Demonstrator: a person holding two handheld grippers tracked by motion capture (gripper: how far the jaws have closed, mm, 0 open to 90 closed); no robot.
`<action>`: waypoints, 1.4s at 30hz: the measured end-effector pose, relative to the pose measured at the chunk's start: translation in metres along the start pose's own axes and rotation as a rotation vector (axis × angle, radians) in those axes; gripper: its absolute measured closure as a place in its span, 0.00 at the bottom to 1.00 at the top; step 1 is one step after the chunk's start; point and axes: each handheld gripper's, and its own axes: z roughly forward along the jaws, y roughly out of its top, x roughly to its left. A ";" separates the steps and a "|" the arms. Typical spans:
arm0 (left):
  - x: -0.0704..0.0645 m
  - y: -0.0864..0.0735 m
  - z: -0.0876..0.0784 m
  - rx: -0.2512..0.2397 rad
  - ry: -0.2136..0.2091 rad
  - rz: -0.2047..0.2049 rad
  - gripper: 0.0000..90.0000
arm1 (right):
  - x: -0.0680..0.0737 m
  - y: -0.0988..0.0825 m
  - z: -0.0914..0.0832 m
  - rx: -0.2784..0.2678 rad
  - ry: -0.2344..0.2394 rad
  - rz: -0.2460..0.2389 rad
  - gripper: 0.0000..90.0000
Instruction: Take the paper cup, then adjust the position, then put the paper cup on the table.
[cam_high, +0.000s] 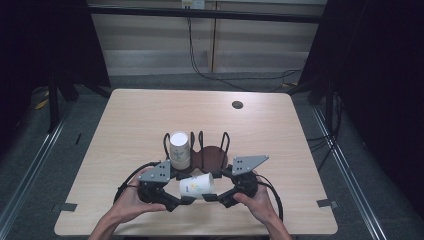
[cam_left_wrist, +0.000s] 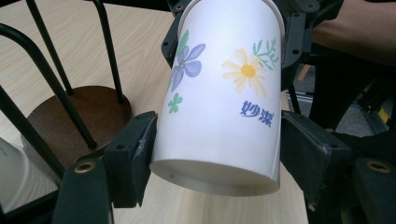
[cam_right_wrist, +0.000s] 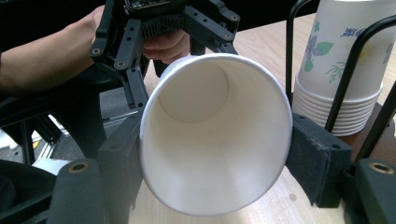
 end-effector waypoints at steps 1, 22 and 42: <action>0.000 0.000 0.000 0.000 0.000 0.000 0.33 | 0.000 0.000 0.000 0.005 -0.001 -0.002 0.31; 0.002 -0.015 -0.010 0.007 0.064 -0.097 0.18 | -0.006 -0.004 -0.021 0.001 -0.095 0.053 0.31; 0.014 -0.026 -0.019 0.034 0.136 -0.120 0.18 | -0.014 -0.004 -0.049 0.063 -0.178 0.102 0.30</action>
